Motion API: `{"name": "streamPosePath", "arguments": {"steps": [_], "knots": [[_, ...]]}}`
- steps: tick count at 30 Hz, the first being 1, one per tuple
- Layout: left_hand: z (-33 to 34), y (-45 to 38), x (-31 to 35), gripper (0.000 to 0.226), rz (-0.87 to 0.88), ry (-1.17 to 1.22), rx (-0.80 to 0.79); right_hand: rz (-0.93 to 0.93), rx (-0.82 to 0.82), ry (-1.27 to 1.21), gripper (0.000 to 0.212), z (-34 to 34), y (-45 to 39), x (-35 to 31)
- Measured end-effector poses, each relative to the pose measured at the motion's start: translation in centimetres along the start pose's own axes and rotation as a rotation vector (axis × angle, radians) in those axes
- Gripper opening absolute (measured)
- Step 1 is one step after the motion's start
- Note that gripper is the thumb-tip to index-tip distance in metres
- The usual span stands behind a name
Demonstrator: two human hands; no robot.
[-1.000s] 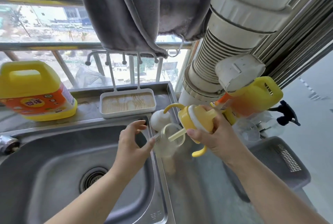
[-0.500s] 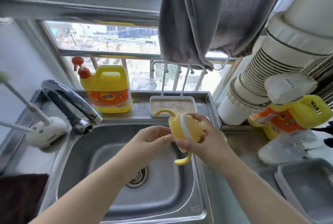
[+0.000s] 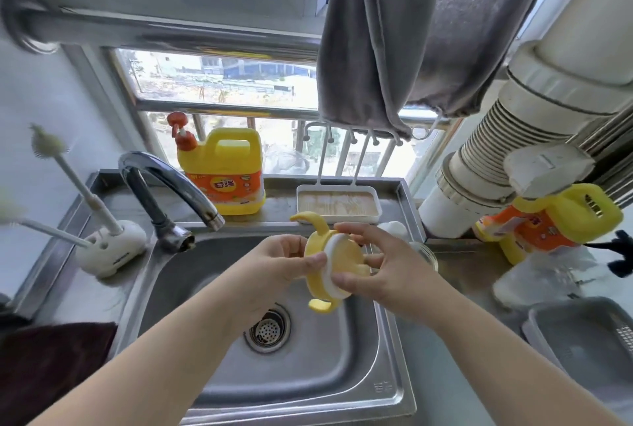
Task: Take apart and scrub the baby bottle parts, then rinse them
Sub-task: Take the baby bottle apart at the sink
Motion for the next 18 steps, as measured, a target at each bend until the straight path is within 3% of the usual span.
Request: {"name": "streamPosePath", "arguments": {"steps": [9, 13, 16, 18], "knots": [[0.1, 0.6, 0.1, 0.029, 0.044, -0.052, -0.016, -0.008, 0.036, 0.127, 0.048, 1.6, -0.4, 0.4], [0.2, 0.5, -0.3, 0.012, 0.044, -0.112, 0.031, -0.065, 0.072, 0.307, 0.062, 1.9, -0.3, 0.2], [-0.1, 0.4, -0.4, 0.016, 0.029, -0.140, 0.037, -0.106, 0.046, 0.391, 0.077, 2.1, -0.3, 0.0], [-0.2, 0.5, -0.3, 0.018, 0.025, -0.125, 0.026, -0.105, 0.011, 0.401, 0.075, 2.3, -0.2, 0.1]]}}
Point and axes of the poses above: each hand's wrist, its own y-axis away from the middle knuckle, its own z-axis out of the palm, x = y × z, the point moved 4 cm from there along -y, towards the middle knuckle
